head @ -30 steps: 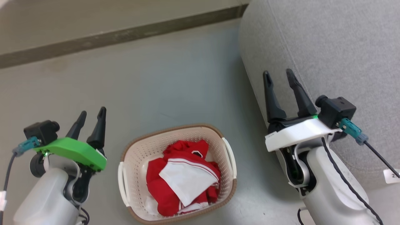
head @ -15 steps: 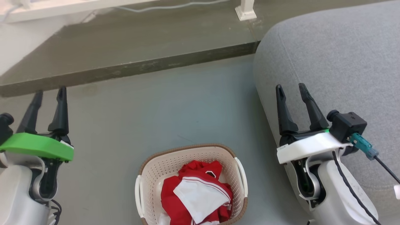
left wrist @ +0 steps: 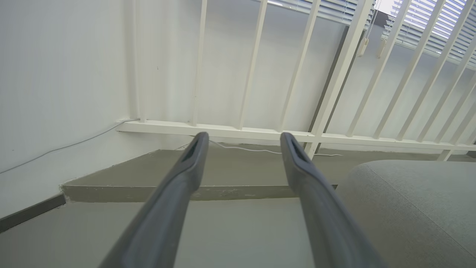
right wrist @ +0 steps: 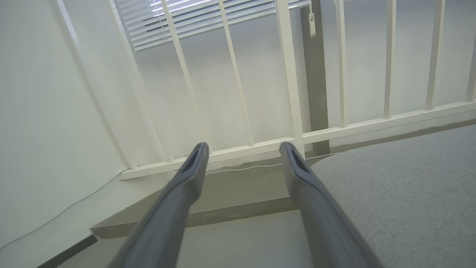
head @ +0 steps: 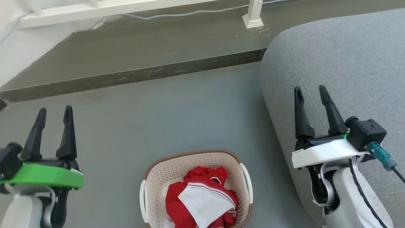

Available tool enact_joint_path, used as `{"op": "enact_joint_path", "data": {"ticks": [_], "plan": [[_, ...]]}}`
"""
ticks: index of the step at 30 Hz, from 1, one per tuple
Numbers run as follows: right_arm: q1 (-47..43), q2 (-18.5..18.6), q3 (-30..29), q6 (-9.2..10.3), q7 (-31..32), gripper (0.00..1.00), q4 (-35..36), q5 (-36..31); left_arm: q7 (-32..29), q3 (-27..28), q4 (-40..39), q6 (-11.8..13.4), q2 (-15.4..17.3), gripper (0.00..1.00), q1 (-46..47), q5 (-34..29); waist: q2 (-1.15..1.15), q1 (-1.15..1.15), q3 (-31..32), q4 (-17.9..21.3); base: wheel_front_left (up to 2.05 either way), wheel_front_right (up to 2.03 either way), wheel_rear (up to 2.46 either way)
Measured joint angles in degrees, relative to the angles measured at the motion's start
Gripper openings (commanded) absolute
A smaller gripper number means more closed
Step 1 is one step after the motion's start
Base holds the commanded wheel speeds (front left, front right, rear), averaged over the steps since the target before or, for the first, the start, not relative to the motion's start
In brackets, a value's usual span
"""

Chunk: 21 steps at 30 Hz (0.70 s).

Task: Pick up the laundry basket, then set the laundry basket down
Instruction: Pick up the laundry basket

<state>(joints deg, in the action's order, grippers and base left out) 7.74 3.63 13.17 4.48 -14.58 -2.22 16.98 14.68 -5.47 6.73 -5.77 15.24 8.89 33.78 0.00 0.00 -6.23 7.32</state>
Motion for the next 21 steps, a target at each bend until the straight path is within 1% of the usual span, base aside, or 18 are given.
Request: {"op": "enact_joint_path", "data": {"ticks": [6,11,12,21], "plan": [[-1.11,-0.07,-0.47,-0.11,0.00,1.00,0.15,-0.55,0.00,1.68,-2.96,-0.01,-1.85,1.00,-3.73,-3.35,0.00,0.00,-0.05,-0.15,0.00,0.00,0.00],[-1.29,-0.12,-0.58,-0.57,0.00,1.00,0.26,-0.94,-0.01,2.76,-4.78,-0.03,-3.30,1.00,-4.66,-4.08,0.00,0.00,-0.44,-0.25,0.00,0.00,0.00],[-1.31,-0.12,-0.57,-0.90,0.00,1.00,0.26,-0.96,0.00,2.92,-5.14,-0.09,-3.50,1.00,-4.83,-4.27,0.00,0.00,-0.53,-0.27,0.00,0.00,0.00],[-1.43,-0.23,-0.57,-1.42,0.00,1.00,0.24,-1.03,-0.01,4.14,-5.97,-0.69,-5.37,1.00,-6.79,-5.88,0.00,0.00,-1.21,-0.25,0.00,0.00,0.00]]}}
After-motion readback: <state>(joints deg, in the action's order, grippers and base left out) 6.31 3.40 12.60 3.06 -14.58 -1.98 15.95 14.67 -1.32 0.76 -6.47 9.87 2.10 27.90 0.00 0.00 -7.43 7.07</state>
